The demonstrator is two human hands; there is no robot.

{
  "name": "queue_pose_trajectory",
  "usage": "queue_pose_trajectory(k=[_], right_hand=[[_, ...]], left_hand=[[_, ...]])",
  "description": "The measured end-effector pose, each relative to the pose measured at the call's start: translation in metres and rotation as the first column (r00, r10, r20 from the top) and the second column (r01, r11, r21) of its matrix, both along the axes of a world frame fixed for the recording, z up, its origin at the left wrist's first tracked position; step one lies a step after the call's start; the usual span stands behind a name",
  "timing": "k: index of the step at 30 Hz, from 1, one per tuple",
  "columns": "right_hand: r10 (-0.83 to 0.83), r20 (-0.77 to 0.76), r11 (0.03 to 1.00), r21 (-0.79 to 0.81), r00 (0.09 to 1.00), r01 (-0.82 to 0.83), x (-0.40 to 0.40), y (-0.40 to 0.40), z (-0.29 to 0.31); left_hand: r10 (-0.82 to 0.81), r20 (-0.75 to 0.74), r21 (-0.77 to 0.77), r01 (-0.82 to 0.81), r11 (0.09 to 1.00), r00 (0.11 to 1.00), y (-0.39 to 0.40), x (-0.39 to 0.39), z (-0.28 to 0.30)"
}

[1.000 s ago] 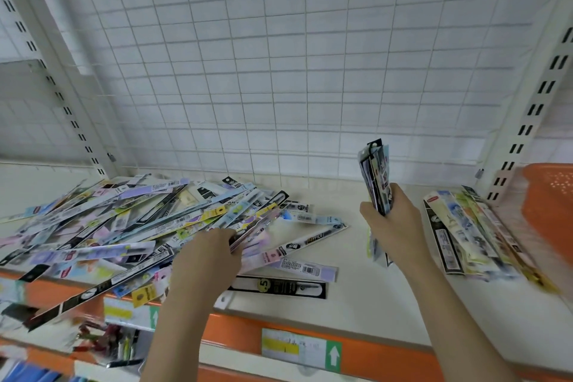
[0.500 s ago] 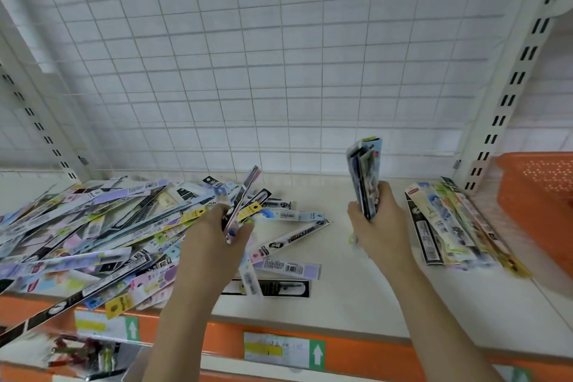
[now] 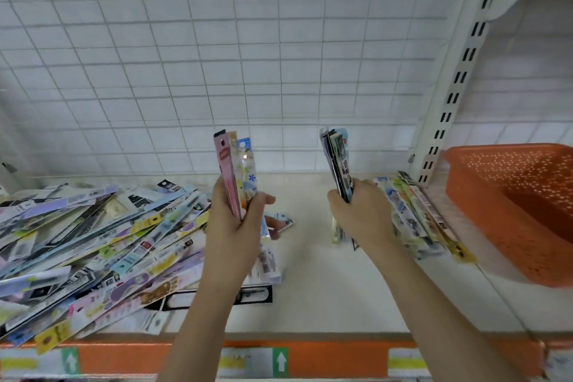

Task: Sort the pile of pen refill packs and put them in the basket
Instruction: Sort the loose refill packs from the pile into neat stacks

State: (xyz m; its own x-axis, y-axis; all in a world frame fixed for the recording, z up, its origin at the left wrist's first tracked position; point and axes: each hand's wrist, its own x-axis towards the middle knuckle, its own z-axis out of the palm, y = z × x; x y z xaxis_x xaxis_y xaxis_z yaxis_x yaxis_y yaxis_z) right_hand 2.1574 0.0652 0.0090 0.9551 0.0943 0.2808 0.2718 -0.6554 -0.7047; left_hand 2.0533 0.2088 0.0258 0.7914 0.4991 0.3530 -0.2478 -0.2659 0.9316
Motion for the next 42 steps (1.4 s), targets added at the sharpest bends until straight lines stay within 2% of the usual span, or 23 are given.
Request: queue_pose_trajectory(k=[5,9,13,16,22,25,28,33,35,37,42], right_hand=[[0.002,-0.202,1.0,-0.027,0.979,-0.008,0.008,-0.039,0.03],[-0.027,-0.342,0.996,-0.088,0.939,-0.003,0.015,-0.065,0.055],[-0.091,-0.427,0.983,-0.185,0.9,0.011,0.029,-0.086,0.059],[-0.087,-0.515,0.983,-0.182,0.853,-0.01,0.029,-0.09,0.054],[-0.038,-0.532,0.992,-0.119,0.846,-0.03,0.032,-0.092,0.045],[-0.06,-0.514,0.983,-0.178,0.856,-0.037,0.03,-0.089,0.048],[-0.081,-0.497,0.967,-0.248,0.864,-0.052,0.03,-0.084,0.049],[-0.09,-0.445,0.959,-0.279,0.891,-0.043,0.04,-0.07,0.044],[-0.093,-0.415,0.951,-0.305,0.905,-0.042,0.042,-0.063,0.042],[-0.101,-0.409,0.932,-0.359,0.907,-0.058,0.045,-0.055,0.035],[-0.118,-0.342,0.878,-0.474,0.932,-0.063,0.046,-0.042,0.017]], left_hand=[[-0.16,-0.186,-0.258,0.109,0.96,0.969,-0.033,0.036,-0.006],[-0.248,-0.316,-0.346,0.132,0.929,0.916,-0.06,0.075,-0.008],[-0.303,-0.468,-0.308,0.168,0.936,0.83,-0.083,0.11,-0.006],[-0.349,-0.559,-0.294,0.214,0.932,0.752,-0.092,0.13,-0.012],[-0.217,-0.706,0.02,0.326,0.945,0.674,-0.102,0.136,-0.016],[-0.137,-0.701,0.173,0.353,0.919,0.7,-0.098,0.134,-0.01],[-0.169,-0.672,0.116,0.328,0.938,0.721,-0.09,0.133,-0.003],[-0.236,-0.698,0.03,0.356,0.934,0.677,-0.066,0.113,0.004],[-0.191,-0.706,0.124,0.385,0.914,0.682,-0.053,0.1,-0.003],[-0.082,-0.678,0.279,0.359,0.891,0.731,-0.038,0.086,-0.015],[0.124,-0.457,0.463,0.116,0.879,0.881,-0.003,0.051,-0.035]])
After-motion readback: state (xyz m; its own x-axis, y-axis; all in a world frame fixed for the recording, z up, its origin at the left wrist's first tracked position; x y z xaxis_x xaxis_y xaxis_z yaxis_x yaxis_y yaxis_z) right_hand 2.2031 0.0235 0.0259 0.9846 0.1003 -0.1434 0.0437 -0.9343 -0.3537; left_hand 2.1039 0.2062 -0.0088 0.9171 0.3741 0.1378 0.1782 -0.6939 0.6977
